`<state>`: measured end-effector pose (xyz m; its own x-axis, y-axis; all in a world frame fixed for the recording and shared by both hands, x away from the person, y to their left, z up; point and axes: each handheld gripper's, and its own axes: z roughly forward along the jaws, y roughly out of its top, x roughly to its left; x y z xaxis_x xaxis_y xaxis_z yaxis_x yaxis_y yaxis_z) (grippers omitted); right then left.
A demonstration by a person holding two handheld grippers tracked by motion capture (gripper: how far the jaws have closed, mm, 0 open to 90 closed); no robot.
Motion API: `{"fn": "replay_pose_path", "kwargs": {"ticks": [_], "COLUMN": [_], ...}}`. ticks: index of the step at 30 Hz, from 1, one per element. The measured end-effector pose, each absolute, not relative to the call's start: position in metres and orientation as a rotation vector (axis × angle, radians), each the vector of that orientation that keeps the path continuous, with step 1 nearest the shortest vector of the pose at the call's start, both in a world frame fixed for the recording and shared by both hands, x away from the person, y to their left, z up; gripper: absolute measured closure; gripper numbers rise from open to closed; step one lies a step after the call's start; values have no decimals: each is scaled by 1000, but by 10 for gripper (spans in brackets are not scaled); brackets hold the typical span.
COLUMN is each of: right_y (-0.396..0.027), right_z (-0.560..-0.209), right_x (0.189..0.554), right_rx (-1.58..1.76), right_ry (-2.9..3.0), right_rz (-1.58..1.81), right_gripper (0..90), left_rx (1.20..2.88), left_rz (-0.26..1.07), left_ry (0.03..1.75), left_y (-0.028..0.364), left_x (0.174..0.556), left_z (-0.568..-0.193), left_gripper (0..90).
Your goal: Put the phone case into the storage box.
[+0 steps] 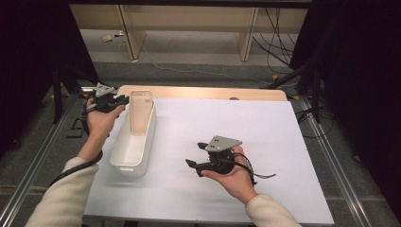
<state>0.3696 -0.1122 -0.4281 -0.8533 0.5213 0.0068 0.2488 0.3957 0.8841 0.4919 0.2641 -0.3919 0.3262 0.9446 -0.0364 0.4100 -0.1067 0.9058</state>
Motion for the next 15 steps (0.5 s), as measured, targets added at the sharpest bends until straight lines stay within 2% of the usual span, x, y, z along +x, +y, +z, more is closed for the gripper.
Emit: {"fn": "replay_pose_path", "kwargs": {"ticks": [10,15], "right_y": [-124,-129], "right_z": [-428,-425], "right_x": [369,367], "right_rx": [706,712], "right_ry": [2342,2346], "right_rz": [1455,1450], "right_gripper": [293,293], "left_rx": [1668,1670], "left_rz": [618,584], "left_ry": [1078,1019], "left_y": [252,244], "left_x": [453,431], "left_z": [-376,-374], "left_gripper": [173,71]}}
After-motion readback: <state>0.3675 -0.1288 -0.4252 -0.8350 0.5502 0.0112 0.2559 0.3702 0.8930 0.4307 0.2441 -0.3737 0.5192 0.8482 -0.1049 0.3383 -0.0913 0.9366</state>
